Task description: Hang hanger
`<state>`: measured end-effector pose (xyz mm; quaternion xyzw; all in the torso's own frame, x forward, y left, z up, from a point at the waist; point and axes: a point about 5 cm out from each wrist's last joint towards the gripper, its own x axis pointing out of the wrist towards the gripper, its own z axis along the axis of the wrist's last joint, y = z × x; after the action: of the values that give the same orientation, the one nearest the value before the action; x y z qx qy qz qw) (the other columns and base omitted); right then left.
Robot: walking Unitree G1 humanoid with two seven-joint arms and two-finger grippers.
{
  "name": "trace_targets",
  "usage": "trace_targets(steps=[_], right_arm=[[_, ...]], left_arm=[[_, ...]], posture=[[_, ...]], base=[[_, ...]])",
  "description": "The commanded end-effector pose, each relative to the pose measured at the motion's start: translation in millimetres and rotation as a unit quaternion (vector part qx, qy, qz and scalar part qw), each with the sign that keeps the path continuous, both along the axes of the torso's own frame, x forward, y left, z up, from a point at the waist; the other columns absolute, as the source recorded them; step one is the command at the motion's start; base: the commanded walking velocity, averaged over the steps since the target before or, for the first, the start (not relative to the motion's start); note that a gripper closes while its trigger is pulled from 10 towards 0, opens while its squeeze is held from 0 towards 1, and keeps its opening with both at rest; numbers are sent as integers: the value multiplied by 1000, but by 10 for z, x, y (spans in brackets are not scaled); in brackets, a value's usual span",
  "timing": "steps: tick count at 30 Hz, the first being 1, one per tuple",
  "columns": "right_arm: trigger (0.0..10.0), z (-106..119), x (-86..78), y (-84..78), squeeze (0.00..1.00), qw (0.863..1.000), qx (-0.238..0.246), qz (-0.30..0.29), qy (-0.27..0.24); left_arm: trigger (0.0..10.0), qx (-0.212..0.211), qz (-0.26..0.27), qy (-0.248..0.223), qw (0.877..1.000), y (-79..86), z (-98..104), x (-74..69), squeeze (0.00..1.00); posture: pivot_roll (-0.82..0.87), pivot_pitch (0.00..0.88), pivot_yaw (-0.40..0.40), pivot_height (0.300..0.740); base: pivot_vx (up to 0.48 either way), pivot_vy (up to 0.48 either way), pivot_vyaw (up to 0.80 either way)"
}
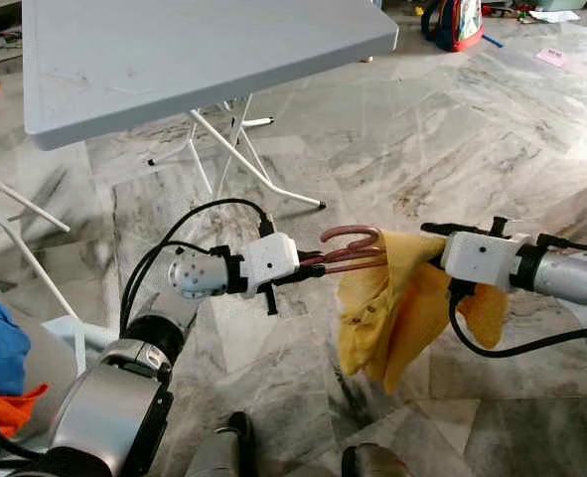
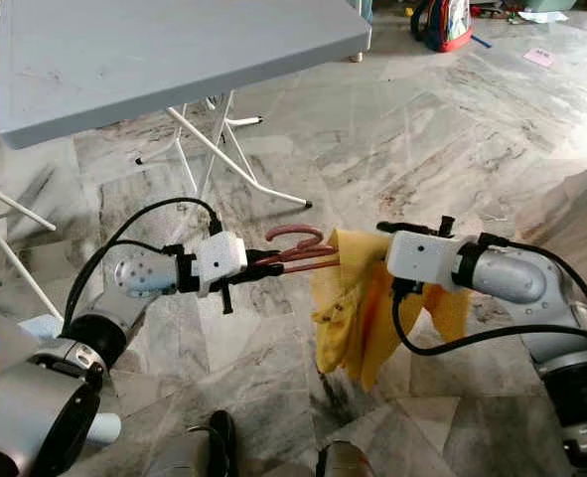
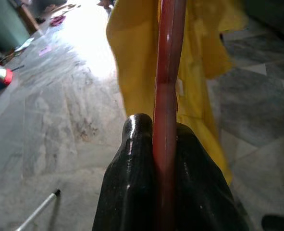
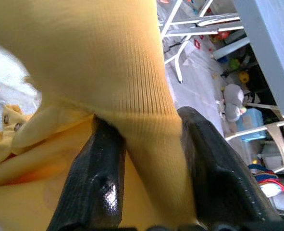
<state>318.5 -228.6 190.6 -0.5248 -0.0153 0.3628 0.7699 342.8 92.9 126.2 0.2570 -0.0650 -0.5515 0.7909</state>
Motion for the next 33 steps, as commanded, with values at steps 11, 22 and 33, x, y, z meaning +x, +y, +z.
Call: trace_targets(steps=[11, 22, 33], right_arm=[[10000, 93, 173, -59, 1000, 994, 40, -72, -78], [10000, 63, 240, -19, 1000, 987, 69, -100, -106], [10000, -93, 198, 11, 1000, 959, 194, -182, -102]], left_arm=[[0, -74, 81, 12, 994, 114, -158, -67, 0], [0, -105, 126, 4, 987, 137, -173, -64, 0], [0, -164, 178, -2, 970, 124, -102, -13, 0]], posture=[[-197, 238, 25, 740], [-188, 233, 28, 740], [-181, 227, 29, 740]], base=[[0, 0, 0], [0, 0, 0], [0, 0, 0]])
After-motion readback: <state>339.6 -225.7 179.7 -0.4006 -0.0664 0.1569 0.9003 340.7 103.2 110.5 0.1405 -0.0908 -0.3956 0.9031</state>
